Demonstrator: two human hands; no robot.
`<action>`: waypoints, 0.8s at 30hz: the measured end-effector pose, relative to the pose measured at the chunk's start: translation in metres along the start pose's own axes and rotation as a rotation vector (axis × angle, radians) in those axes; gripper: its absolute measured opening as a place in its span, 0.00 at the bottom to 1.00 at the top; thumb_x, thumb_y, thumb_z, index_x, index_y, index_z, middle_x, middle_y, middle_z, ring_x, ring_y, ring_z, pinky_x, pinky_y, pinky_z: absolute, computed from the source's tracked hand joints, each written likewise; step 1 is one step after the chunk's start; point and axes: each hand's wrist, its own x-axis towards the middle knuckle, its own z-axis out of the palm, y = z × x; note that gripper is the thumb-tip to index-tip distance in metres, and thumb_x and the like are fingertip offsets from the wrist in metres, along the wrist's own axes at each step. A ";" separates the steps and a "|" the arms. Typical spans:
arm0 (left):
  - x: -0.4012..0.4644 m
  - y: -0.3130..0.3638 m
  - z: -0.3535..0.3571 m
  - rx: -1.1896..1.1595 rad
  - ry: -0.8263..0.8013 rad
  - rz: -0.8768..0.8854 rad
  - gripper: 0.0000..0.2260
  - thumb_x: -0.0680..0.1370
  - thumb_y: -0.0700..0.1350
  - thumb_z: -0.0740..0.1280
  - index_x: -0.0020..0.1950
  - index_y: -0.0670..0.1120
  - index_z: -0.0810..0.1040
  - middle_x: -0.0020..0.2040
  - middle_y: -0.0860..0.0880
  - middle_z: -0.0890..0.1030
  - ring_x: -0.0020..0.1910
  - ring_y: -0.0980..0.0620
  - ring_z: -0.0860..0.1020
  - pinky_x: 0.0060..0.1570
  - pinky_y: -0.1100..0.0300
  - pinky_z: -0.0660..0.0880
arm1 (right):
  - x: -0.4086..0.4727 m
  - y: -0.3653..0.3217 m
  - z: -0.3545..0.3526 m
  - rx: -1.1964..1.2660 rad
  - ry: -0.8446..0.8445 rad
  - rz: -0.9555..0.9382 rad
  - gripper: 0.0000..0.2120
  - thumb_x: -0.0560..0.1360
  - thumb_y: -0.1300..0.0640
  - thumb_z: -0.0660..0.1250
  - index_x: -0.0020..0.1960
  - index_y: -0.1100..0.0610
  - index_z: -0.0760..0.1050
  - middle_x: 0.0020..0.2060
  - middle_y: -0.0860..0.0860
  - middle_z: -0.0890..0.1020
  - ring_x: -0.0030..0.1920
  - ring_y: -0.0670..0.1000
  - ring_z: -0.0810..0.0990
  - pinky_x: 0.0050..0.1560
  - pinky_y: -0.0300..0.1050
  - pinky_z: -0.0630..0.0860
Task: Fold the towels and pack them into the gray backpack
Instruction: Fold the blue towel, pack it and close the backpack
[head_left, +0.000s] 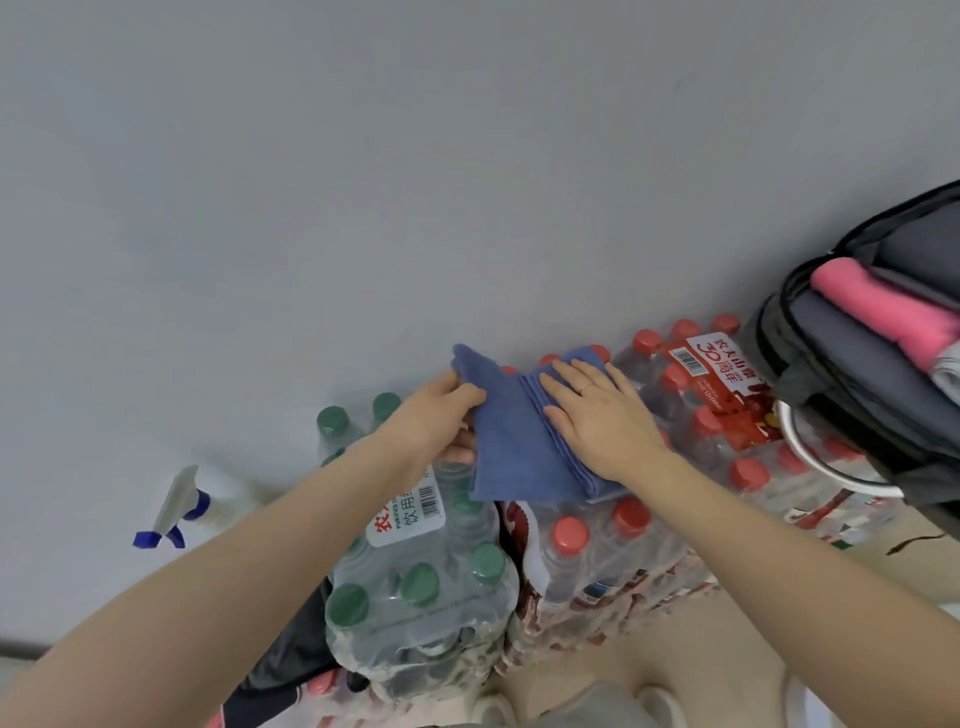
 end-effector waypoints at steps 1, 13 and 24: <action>0.001 0.004 0.007 -0.012 0.008 0.039 0.05 0.80 0.43 0.58 0.46 0.47 0.72 0.32 0.48 0.74 0.24 0.57 0.73 0.26 0.65 0.71 | 0.002 0.001 0.001 0.015 -0.004 -0.016 0.32 0.73 0.42 0.41 0.67 0.55 0.72 0.67 0.54 0.73 0.69 0.55 0.69 0.70 0.56 0.60; 0.038 0.006 0.082 0.670 -0.143 0.510 0.10 0.75 0.44 0.61 0.39 0.44 0.79 0.37 0.47 0.81 0.38 0.48 0.76 0.45 0.48 0.75 | -0.017 0.038 -0.042 1.310 -0.018 0.513 0.08 0.78 0.50 0.60 0.47 0.50 0.77 0.51 0.51 0.80 0.58 0.55 0.77 0.62 0.53 0.72; 0.054 -0.011 0.077 1.274 -0.225 0.513 0.54 0.62 0.73 0.61 0.76 0.46 0.40 0.77 0.49 0.40 0.75 0.48 0.39 0.72 0.52 0.37 | -0.024 0.049 -0.027 0.486 -0.264 0.242 0.31 0.78 0.50 0.60 0.76 0.48 0.50 0.74 0.52 0.57 0.71 0.57 0.59 0.70 0.51 0.59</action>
